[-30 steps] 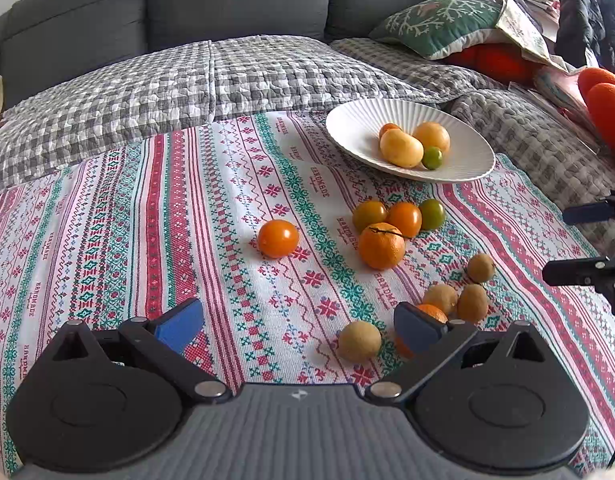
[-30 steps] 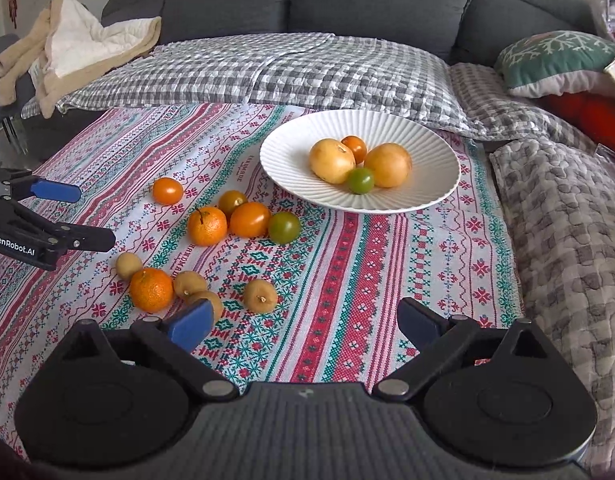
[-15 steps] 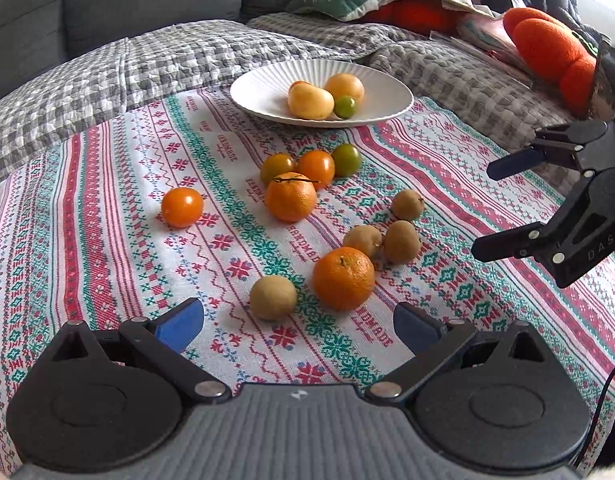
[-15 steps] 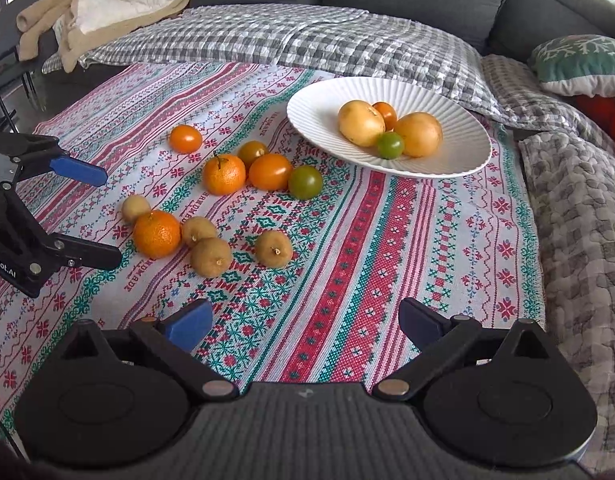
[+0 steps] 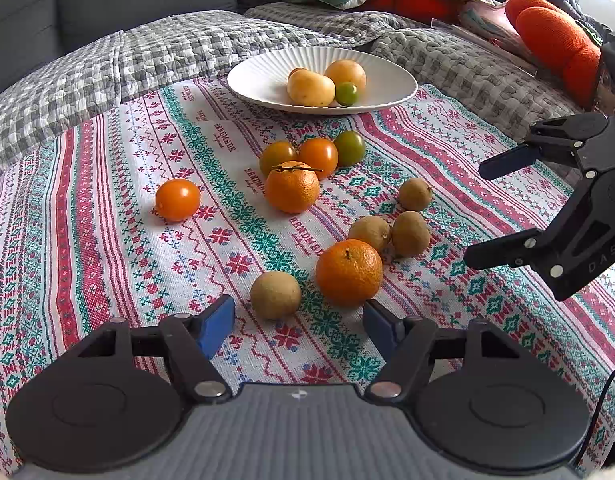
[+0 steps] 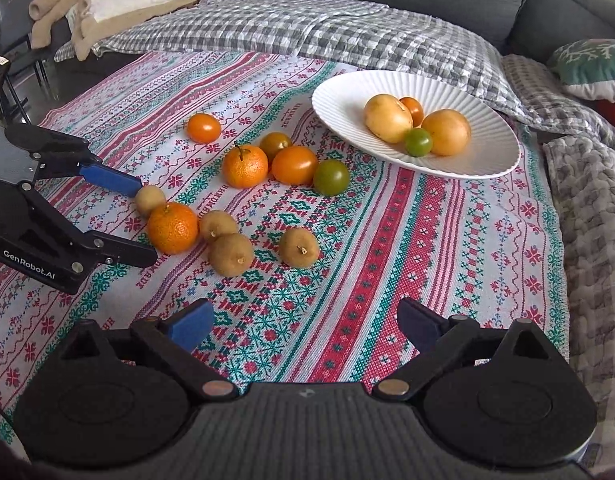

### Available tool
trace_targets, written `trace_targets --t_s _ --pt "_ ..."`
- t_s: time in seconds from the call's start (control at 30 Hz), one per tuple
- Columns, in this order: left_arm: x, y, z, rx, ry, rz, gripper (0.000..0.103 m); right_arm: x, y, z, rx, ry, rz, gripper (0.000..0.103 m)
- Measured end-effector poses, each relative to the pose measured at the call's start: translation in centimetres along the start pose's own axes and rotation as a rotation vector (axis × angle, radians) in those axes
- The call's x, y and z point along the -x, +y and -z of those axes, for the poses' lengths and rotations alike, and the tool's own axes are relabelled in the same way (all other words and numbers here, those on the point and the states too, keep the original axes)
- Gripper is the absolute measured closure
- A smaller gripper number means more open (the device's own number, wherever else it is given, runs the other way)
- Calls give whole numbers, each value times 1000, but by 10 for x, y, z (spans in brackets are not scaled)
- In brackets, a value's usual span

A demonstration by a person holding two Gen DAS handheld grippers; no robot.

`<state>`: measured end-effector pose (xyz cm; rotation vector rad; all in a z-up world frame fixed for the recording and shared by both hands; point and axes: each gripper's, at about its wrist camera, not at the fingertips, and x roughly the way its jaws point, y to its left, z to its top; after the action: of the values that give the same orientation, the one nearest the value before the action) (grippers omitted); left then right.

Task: Organize fruits
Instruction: 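Close the left gripper on a brown kiwi while the right gripper grasps a small brown fruit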

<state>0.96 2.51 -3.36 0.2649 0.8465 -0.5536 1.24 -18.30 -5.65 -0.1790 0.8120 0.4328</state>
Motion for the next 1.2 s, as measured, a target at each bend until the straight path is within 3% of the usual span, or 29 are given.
trace_targets --t_s 0.13,0.5,0.77,1.0,1.13,1.2 --pt "0 0 -1 1 -1 -8 50 -7 -3 -1 -5 11 21 21" --pt "-4 1 -6 18 -8 -45 70 -19 -10 -9 -70 -4 13 30" --pt "-6 2 -8 33 -14 -75 85 -22 -6 -14 -69 -24 11 48" --pt "-7 2 -9 24 -14 -84 87 -24 -2 -17 -49 -35 0 63" --pt "-7 3 -9 28 -14 -91 87 -24 -1 -20 -48 -36 -9 79" --pt "-7 4 -9 32 -13 -98 87 -23 0 -20 -45 -36 -9 80"
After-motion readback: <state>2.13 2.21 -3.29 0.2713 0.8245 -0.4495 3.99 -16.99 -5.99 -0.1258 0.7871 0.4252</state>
